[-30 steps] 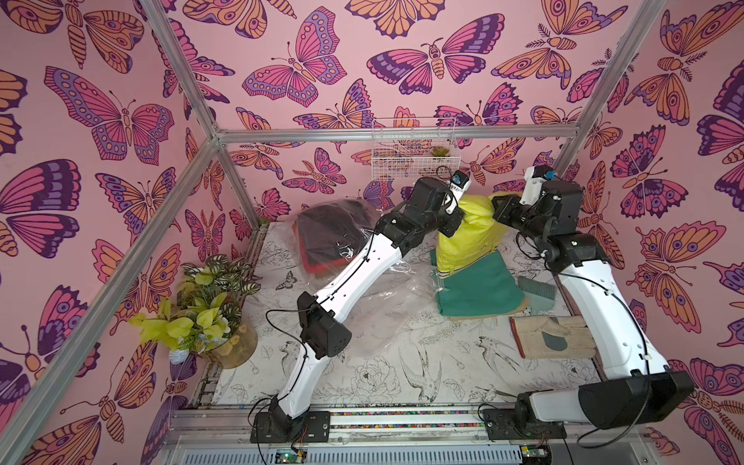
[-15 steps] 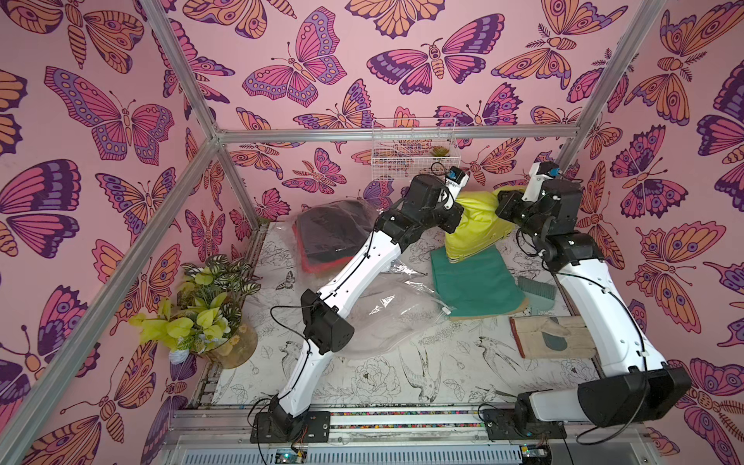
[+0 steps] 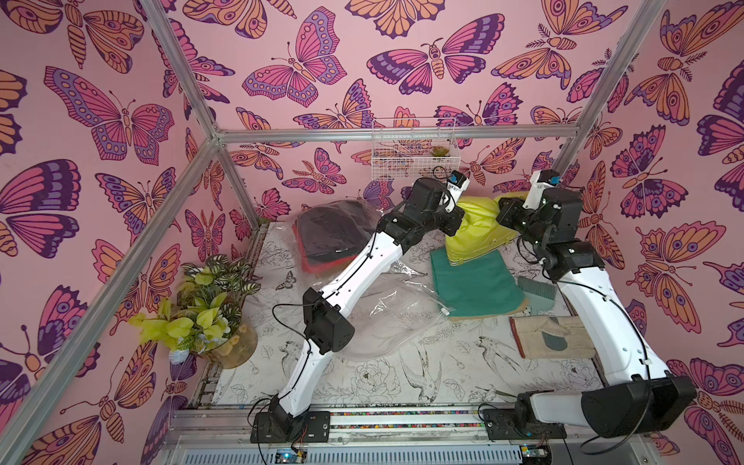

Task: Take the trousers out of the vacuum bag
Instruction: Place the trousers at the center of the board.

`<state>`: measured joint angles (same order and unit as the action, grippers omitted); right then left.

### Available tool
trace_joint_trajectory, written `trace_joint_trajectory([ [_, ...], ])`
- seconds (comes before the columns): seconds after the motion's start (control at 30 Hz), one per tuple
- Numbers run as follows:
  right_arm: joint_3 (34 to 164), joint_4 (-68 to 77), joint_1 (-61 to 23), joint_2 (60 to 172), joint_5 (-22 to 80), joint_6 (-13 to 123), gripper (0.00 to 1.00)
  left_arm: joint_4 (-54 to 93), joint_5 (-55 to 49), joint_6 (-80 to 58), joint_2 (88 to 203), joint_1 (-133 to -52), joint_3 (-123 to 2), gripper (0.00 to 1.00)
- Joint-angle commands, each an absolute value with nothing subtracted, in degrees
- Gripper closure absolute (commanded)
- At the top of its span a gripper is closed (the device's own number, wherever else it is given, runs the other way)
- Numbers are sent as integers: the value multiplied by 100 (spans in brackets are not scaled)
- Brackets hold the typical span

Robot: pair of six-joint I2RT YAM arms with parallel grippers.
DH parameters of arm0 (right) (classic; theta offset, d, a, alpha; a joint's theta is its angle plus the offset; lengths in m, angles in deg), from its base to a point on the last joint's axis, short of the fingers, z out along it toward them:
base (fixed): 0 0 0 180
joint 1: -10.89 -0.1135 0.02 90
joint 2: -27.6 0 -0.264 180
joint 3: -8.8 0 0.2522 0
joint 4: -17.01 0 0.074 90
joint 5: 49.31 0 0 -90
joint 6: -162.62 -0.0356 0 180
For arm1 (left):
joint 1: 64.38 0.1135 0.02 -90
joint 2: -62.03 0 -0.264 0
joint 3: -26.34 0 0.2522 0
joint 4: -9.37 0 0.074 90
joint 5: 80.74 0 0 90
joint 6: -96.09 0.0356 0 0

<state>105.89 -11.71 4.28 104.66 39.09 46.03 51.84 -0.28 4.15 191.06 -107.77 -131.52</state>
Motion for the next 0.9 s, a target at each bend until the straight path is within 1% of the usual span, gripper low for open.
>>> trace_joint_trajectory([
  [0.0,10702,-441,544,10458,3990,4755,100,4671,626,582,19028,-10571,-13185,98],
  [0.17,10834,-334,562,10734,3990,4828,100,4449,887,613,19107,-10404,-13206,99],
  [0.4,10835,9,621,11152,3920,4828,100,4292,981,664,19363,-10154,-13551,98],
  [0.63,10675,365,748,11456,3847,4803,100,4174,780,579,19594,-9954,-13563,98],
  [0.73,10422,480,849,11364,3797,4748,100,4194,654,554,19616,-9936,-13511,99],
  [0.87,9988,525,1072,11085,3584,4638,100,4211,236,418,19492,-9968,-13147,99],
])
